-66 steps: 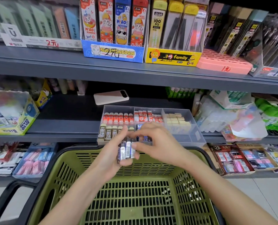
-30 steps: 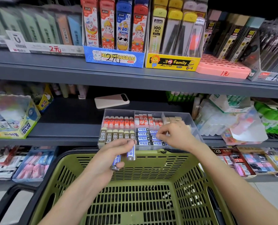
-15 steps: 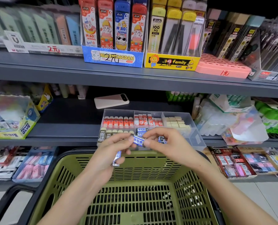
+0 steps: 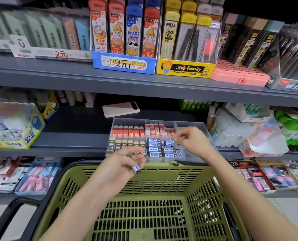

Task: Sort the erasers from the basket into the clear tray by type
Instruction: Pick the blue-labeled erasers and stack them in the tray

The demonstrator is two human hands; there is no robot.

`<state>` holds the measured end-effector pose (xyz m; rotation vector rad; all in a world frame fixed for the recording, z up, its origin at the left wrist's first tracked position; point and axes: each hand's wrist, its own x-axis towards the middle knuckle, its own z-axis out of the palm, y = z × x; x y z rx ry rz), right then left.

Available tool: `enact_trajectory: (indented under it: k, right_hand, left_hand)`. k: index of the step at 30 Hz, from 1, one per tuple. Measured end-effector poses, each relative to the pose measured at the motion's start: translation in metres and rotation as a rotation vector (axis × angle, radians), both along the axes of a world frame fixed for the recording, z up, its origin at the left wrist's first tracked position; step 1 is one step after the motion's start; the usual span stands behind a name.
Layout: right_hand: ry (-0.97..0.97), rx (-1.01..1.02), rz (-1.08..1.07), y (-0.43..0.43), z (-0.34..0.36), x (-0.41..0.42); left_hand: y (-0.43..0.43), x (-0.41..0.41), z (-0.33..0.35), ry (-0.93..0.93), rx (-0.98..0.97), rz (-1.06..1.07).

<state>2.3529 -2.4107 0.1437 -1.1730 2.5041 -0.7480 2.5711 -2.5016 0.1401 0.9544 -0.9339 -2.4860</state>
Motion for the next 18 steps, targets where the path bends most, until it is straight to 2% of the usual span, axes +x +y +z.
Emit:
enact_trajectory:
  k: [3,9,12,14,16,17,18]
  right_hand:
    - [0.071,0.023,0.071,-0.006,-0.008,0.001]
    - [0.576,0.13,0.163,-0.005,-0.018,0.0]
    - [0.681,0.199,0.175,-0.006,-0.014,0.002]
    - [0.608,0.037,0.155,-0.001,-0.009,0.014]
    - [0.236,-0.216,0.17,0.01,0.0,0.036]
    - [0.032,-0.293,0.215,0.017,0.005,0.051]
    - [-0.085,-0.336,0.262,0.023,0.009,0.065]
  left_hand:
    - [-0.002,0.004,0.0,-0.006,-0.031,-0.013]
    - [0.001,0.008,-0.002,-0.026,-0.319,-0.054]
    - [0.004,0.007,-0.002,-0.072,-0.439,-0.017]
    - [0.004,0.004,-0.003,-0.089,-0.495,0.018]
    - [0.004,0.001,-0.006,-0.075,-0.528,0.072]
    - [0.004,-0.001,-0.006,-0.061,-0.536,0.094]
    - [0.004,-0.004,-0.007,-0.047,-0.538,0.11]
